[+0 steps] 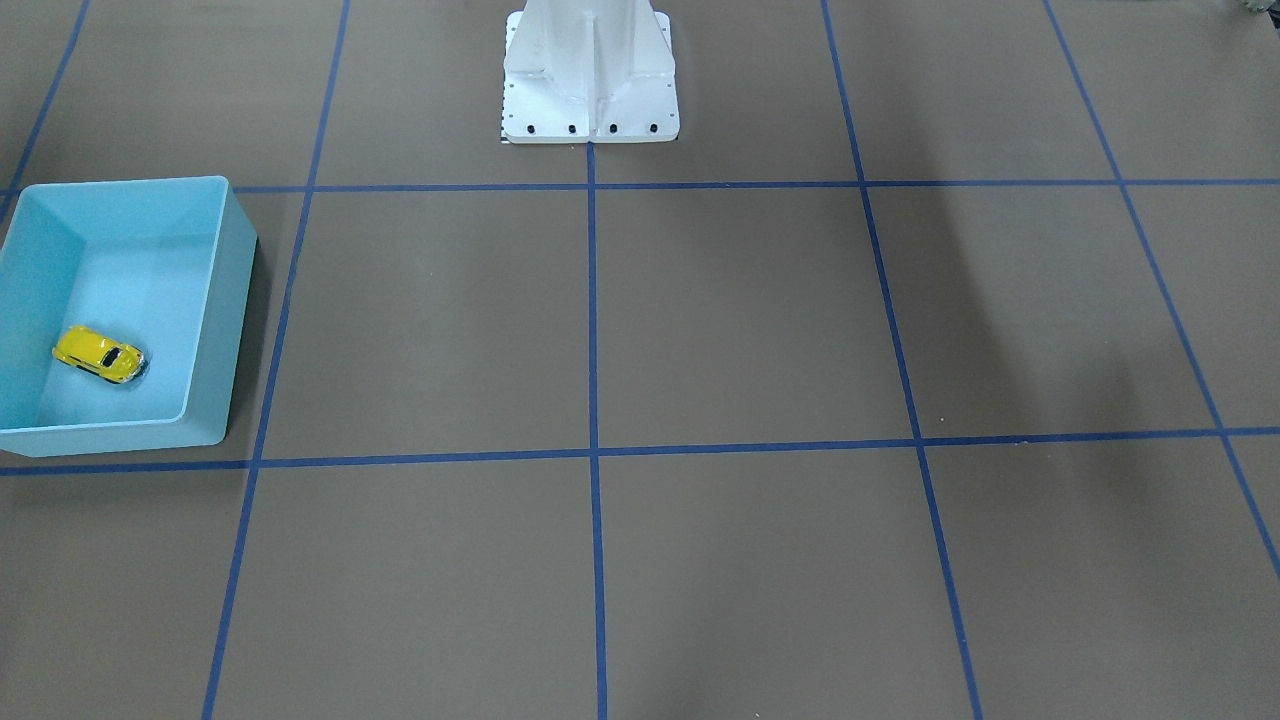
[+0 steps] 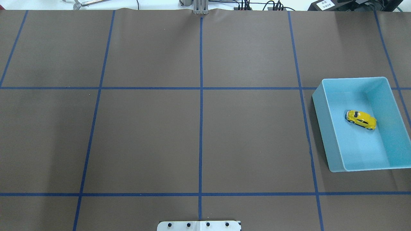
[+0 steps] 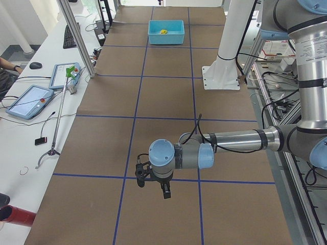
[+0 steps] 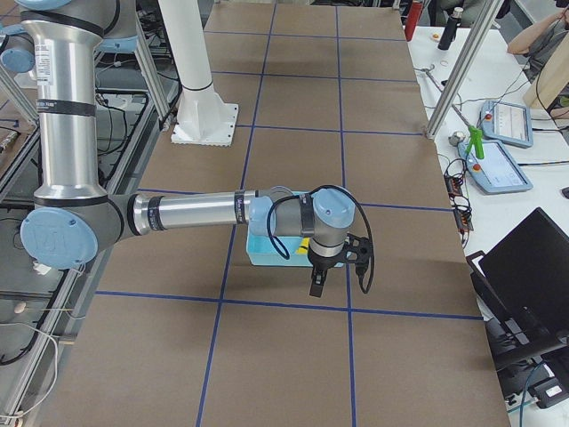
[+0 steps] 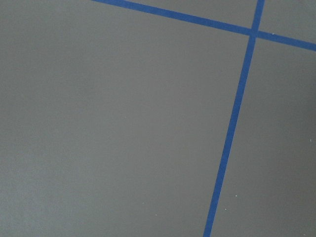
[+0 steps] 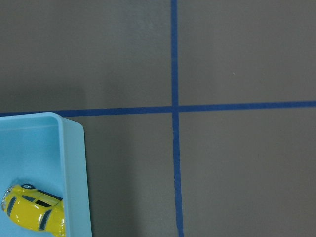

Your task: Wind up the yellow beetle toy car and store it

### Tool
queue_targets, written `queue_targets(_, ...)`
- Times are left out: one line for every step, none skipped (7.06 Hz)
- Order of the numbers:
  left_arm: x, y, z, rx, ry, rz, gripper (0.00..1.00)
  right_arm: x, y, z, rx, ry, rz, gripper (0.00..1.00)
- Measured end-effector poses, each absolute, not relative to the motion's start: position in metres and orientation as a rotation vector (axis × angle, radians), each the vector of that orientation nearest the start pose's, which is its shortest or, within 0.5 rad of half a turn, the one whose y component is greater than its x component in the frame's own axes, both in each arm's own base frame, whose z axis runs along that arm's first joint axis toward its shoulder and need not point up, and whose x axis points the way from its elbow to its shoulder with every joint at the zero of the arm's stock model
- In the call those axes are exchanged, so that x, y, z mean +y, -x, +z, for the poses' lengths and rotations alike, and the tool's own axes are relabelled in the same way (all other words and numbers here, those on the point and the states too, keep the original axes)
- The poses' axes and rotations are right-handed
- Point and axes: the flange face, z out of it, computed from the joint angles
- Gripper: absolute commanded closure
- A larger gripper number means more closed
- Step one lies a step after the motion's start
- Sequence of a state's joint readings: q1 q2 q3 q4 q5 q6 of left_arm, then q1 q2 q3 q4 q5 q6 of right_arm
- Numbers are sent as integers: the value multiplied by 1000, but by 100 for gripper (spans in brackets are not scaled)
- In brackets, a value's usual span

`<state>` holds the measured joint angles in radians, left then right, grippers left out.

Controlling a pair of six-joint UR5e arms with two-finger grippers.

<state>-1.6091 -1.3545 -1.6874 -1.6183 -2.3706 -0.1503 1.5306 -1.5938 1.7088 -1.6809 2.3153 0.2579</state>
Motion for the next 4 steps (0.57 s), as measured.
queue_targets(-392, 77, 691, 797, 94, -199, 0, -480, -48, 618, -731, 142, 252, 0)
queue_targets(-392, 77, 691, 797, 94, -199, 0, -479, -48, 620, -728, 156, 270, 0)
queue_targets(-392, 77, 691, 798, 94, -199, 0, -479, -48, 619, -727, 157, 275, 0)
queue_targets(-392, 77, 691, 798, 94, -199, 0, -479, -48, 617, -728, 153, 274, 0)
